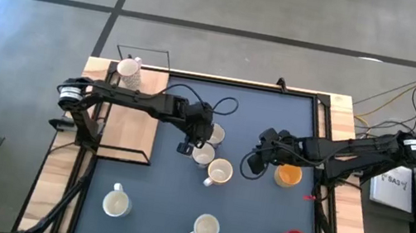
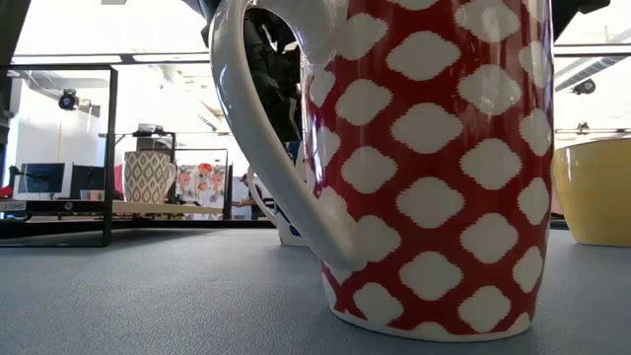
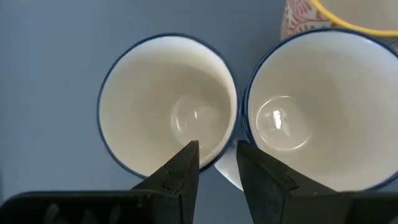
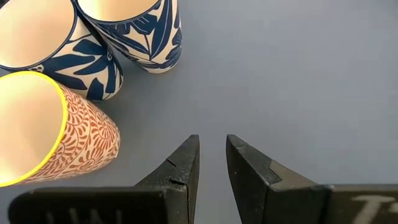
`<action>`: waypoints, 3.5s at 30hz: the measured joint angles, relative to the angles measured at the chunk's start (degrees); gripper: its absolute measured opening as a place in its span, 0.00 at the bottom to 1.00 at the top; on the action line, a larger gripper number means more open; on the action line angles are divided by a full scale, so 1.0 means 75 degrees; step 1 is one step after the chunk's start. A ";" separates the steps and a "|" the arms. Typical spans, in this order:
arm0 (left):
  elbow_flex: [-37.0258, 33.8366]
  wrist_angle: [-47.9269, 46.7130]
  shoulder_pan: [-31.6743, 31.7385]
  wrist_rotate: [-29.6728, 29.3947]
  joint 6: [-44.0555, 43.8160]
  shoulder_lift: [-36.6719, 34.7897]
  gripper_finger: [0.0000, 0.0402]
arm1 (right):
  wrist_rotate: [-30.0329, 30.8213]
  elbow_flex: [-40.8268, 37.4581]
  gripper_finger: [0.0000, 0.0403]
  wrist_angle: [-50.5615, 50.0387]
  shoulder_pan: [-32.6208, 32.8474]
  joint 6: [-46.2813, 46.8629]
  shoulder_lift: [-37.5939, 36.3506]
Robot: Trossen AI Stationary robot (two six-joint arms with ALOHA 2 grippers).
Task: Place coffee mugs
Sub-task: Put the top blue patterned mug on the shelf
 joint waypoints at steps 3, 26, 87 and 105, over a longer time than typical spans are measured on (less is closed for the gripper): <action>-0.0013 0.0018 -0.0058 -0.0024 -0.0004 -0.0003 0.24 | 0.0000 0.0000 0.17 0.0001 0.0000 0.0000 0.0000; -0.0001 0.0491 -0.0086 -0.0026 -0.0022 0.0350 0.08 | 0.0017 0.0000 0.17 0.0004 0.0000 0.0058 0.0006; -0.1172 -0.2151 0.4643 -0.1361 -0.0987 -0.2381 0.01 | 0.0039 -0.0117 0.17 -0.0003 0.0000 0.0003 0.0006; -0.1188 -0.2163 0.4650 -0.1269 -0.1443 -0.2443 0.02 | 0.0041 -0.0117 0.17 -0.0006 -0.0003 0.0207 0.0006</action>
